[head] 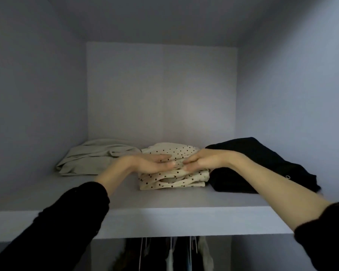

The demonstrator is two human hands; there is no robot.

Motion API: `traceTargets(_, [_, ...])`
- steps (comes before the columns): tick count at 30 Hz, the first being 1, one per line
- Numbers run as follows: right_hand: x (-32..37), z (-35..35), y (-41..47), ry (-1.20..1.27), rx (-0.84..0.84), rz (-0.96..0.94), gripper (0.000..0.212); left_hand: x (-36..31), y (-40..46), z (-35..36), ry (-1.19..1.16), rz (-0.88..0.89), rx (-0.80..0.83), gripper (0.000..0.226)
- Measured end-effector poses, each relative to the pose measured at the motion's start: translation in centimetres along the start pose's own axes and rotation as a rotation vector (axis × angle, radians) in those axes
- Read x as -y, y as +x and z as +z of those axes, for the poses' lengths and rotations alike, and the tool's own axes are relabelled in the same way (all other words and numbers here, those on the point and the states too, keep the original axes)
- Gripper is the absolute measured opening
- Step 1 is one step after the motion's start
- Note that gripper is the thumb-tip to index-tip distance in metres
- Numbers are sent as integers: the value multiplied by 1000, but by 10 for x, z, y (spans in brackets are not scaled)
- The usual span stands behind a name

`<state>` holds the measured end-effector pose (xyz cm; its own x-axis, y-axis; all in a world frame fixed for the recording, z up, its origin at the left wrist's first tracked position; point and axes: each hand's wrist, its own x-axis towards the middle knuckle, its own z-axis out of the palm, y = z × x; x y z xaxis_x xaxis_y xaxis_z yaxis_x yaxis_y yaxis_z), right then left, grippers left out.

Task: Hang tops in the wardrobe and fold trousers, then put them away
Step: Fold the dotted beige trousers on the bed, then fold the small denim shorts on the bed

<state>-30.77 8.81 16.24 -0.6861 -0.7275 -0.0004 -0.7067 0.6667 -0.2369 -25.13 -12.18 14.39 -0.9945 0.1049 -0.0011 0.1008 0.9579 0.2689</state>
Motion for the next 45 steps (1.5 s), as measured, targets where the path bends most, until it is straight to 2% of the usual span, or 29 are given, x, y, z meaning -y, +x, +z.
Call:
traceTargets(2, [1, 22, 1, -159, -50, 1, 51, -8, 3, 32, 73, -1, -139, 59])
traceTargets(4, [1, 52, -1, -370, -77, 11, 53, -14, -2, 58, 172, -92, -172, 52])
traceTargets(5, [1, 62, 0, -364, -108, 20, 53, -16, -6, 62, 183, -122, -171, 51])
traceTargets(8, [8, 66, -20, -78, -178, -38, 51, -30, -35, 60, 26, -115, -209, 52])
traceTargets(10, [18, 76, -42, 149, -243, -107, 46, -40, -71, 72, -100, -84, -342, 48])
traceTargets(14, [54, 125, -97, 366, -482, -277, 37, -52, -158, 121, -87, -35, -731, 33])
traceTargets(16, [78, 156, -120, 468, -563, -345, 35, -55, -200, 147, -100, -52, -823, 32])
traceTargets(18, [108, 194, -137, 532, -572, -392, 32, -52, -249, 180, -129, -137, -859, 32])
traceTargets(21, [163, 268, -164, 507, -326, -427, 32, -42, -339, 243, -235, -399, -834, 32])
traceTargets(24, [222, 350, -204, 409, 75, -493, 31, -41, -436, 309, -315, -649, -742, 32])
traceTargets(27, [272, 423, -255, 323, 421, -569, 25, -47, -528, 360, -311, -799, -635, 31])
traceTargets(30, [336, 490, -326, 220, 671, -663, 31, -63, -644, 414, -389, -1016, -571, 32])
traceTargets(33, [384, 528, -375, 253, 770, -687, 33, -82, -727, 447, -496, -1190, -570, 32])
traceTargets(37, [480, 580, -440, 228, 879, -820, 33, -109, -855, 489, -600, -1457, -675, 32])
traceTargets(39, [514, 590, -455, 240, 892, -877, 32, -114, -889, 499, -617, -1522, -698, 31])
traceTargets(45, [663, 628, -471, 206, 965, -1087, 31, -68, -1008, 481, -558, -1710, -892, 31])
